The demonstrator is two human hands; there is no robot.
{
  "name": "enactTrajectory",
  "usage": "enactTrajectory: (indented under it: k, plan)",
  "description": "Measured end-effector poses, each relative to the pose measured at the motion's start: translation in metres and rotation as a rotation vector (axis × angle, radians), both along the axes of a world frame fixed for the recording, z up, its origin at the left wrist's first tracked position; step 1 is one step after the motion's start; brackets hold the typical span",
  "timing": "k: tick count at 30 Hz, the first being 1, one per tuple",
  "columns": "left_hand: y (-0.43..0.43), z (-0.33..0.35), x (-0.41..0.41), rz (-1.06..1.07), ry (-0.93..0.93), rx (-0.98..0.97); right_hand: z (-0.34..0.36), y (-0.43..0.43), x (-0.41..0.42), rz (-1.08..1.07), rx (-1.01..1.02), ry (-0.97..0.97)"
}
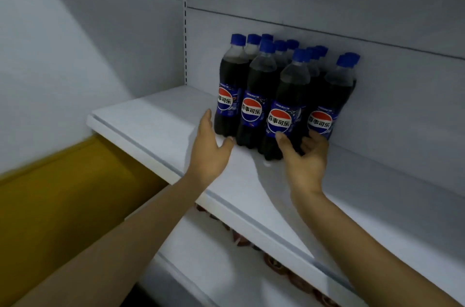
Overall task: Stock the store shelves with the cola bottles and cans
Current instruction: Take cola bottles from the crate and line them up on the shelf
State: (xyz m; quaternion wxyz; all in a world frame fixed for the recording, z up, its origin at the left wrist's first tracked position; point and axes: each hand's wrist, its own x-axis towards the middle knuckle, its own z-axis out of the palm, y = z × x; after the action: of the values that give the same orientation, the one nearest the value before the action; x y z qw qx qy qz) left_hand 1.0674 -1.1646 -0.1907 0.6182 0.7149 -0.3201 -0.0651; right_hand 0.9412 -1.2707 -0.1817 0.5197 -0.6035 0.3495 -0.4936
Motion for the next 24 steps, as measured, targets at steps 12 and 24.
enactTrajectory:
  k: [12, 24]
  plan:
    - [0.296, -0.106, -0.035, 0.015, -0.062, 0.166, -0.073, 0.311, -0.039, 0.154, 0.125, -0.034]
    - [0.472, -0.227, -0.038, -0.08, 0.185, 0.556, -0.222, 0.469, -0.091, -0.023, 0.631, 0.272]
